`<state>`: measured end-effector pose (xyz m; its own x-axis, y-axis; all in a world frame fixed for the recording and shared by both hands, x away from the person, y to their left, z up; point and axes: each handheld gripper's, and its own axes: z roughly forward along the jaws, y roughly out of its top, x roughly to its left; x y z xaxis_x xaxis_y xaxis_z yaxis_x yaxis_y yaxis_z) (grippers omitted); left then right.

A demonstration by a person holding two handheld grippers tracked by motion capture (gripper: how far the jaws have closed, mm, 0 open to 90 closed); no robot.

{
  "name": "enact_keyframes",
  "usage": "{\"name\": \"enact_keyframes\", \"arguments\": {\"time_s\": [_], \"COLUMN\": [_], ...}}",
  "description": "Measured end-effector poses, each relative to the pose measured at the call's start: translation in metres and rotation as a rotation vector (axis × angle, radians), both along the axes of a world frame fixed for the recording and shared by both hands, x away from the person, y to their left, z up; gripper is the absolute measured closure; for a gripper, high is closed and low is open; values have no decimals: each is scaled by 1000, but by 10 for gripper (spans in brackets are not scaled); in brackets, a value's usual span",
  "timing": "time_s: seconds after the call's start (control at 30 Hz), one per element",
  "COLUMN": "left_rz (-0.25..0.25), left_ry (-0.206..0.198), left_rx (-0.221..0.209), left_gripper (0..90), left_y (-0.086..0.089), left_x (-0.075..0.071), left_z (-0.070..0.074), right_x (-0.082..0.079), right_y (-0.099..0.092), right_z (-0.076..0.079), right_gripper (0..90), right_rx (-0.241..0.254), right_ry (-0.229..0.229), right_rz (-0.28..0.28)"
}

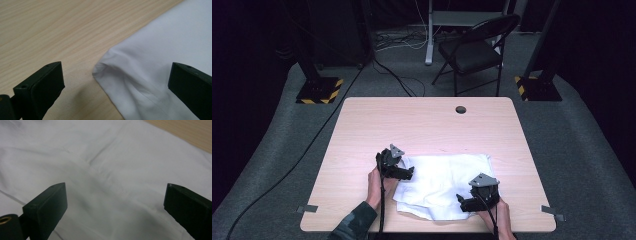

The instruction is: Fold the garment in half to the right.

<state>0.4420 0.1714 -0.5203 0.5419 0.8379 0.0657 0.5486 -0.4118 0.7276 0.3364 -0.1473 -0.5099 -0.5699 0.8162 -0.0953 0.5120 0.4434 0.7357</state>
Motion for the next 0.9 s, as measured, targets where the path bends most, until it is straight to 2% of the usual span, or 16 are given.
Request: {"name": "enact_keyframes", "arguments": {"time_s": [0.1,0.17,0.23,0.27,0.6,0.67,0.73,0.8,0.83,0.9], "left_rz": [-1,-9,-11,-10,-34,-31,-22,-17,-17,-20], "left_ry": [18,36,33,31,32,36,24,25,31,40], "left_rx": [14,29,35,42,30,19,8,6,11,26], "left_gripper": [0,0,0,0,1,1,1,1,1,0], "left_y": [-2,-6,-8,-9,-17,-16,-13,-12,-12,-15], "left_x": [4,5,5,4,2,3,4,5,6,8], "left_z": [-2,-6,-7,-7,-7,-5,-2,-1,-1,-4], "right_x": [1,3,4,4,1,1,0,-2,-3,-4], "right_y": [10,16,19,18,7,5,3,7,11,20], "right_z": [1,-8,-17,-19,-16,-13,-6,0,1,-3], "right_gripper": [43,44,41,43,41,40,42,46,47,45], "right_rx": [4,-30,-69,-48,-77,-67,-32,12,15,-21], "right_ry": [-7,22,48,50,46,46,31,16,13,22], "right_rz": [19,30,33,34,17,15,13,21,34,57]}}
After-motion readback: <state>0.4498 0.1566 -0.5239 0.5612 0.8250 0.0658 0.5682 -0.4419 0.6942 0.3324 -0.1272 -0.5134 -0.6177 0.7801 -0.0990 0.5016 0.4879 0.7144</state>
